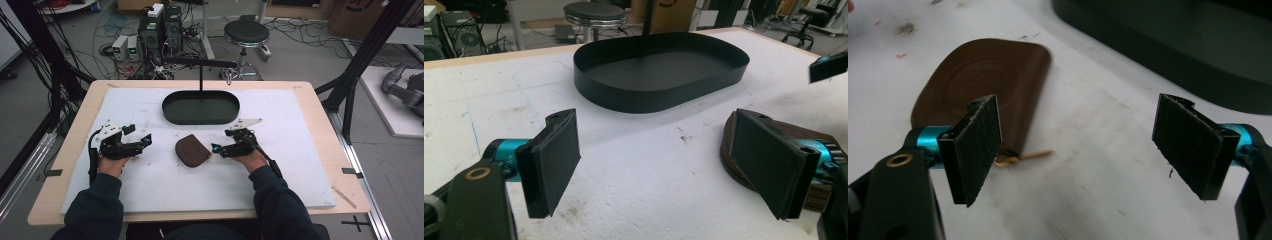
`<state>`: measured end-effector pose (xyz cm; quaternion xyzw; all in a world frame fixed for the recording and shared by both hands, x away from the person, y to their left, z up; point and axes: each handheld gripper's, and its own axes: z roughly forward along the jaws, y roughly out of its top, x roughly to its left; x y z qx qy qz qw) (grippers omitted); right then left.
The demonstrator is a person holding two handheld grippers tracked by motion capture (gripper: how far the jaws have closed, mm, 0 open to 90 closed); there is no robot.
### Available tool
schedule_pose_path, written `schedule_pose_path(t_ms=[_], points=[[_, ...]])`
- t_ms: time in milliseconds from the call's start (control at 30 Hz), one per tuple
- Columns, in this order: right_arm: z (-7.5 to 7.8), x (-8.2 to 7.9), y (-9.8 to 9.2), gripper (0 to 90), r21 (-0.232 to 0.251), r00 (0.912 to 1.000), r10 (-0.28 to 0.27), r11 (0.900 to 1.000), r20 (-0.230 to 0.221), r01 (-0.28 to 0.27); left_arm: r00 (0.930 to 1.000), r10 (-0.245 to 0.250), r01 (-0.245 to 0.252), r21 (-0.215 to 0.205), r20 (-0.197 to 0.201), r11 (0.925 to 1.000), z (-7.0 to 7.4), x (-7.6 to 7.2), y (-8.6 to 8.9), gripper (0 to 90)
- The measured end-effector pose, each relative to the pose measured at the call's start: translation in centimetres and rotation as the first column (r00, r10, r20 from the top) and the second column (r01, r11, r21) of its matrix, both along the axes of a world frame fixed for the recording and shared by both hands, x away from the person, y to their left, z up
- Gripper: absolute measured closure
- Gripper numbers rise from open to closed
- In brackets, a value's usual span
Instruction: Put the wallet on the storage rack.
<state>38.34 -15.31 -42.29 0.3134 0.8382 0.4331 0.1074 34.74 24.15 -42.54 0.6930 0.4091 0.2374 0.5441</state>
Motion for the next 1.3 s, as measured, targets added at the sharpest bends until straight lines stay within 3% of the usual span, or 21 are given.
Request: schedule_pose_path(t_ms=[67, 233, 367, 500, 733, 833, 1200, 1300], points=[[-0.7, 0.2, 2.0, 20.0, -0.006, 0.9993, 0.031, 0.999, -0.022, -0.031, 1.0000, -0.002, 0.002, -0.003, 0.001, 1.0000, 0.0, 0.0, 0.0, 19.9], [-1.8, 0.5, 4.5, 18.2, -0.025, 0.9961, 0.068, 0.997, -0.056, -0.070, 1.0000, -0.004, 0.004, -0.008, 0.002, 1.0000, 0.0, 0.0, 0.1, 19.9], [-1.9, 0.8, 4.7, 18.2, -0.014, 0.9955, 0.070, 0.997, -0.063, -0.071, 1.0000, -0.004, 0.004, -0.008, 0.003, 1.0000, 0.0, 0.0, 0.1, 20.0], [-1.8, 0.9, 4.9, 18.3, 0.017, 0.9926, 0.069, 0.998, -0.099, -0.068, 1.0000, -0.007, 0.007, -0.009, 0.002, 0.9999, 0.0, 0.0, 0.1, 20.2], [-2.1, 1.1, 6.3, 16.9, 0.007, 0.9883, 0.092, 0.996, -0.122, -0.092, 1.0000, 0.000, 0.000, -0.015, 0.001, 0.9999, 0.0, 0.0, 0.1, 20.3], [-2.6, 1.6, 6.1, 13.8, 0.036, 0.9808, 0.082, 0.996, -0.177, -0.077, 1.0000, -0.001, 0.001, -0.015, -0.001, 0.9999, 0.0, 0.0, 0.1, 20.3], [-2.6, 1.7, 6.3, 15.0, 0.082, 0.9736, 0.098, 0.993, -0.206, -0.083, 1.0000, 0.001, -0.001, -0.015, -0.005, 0.9999, 0.0, 0.1, 0.2, 20.3], [-2.7, 1.6, 6.7, 14.6, 0.060, 0.9734, 0.106, 0.994, -0.203, -0.096, 1.0000, 0.001, -0.001, -0.014, -0.007, 0.9999, 0.0, 0.1, 0.2, 20.4]])
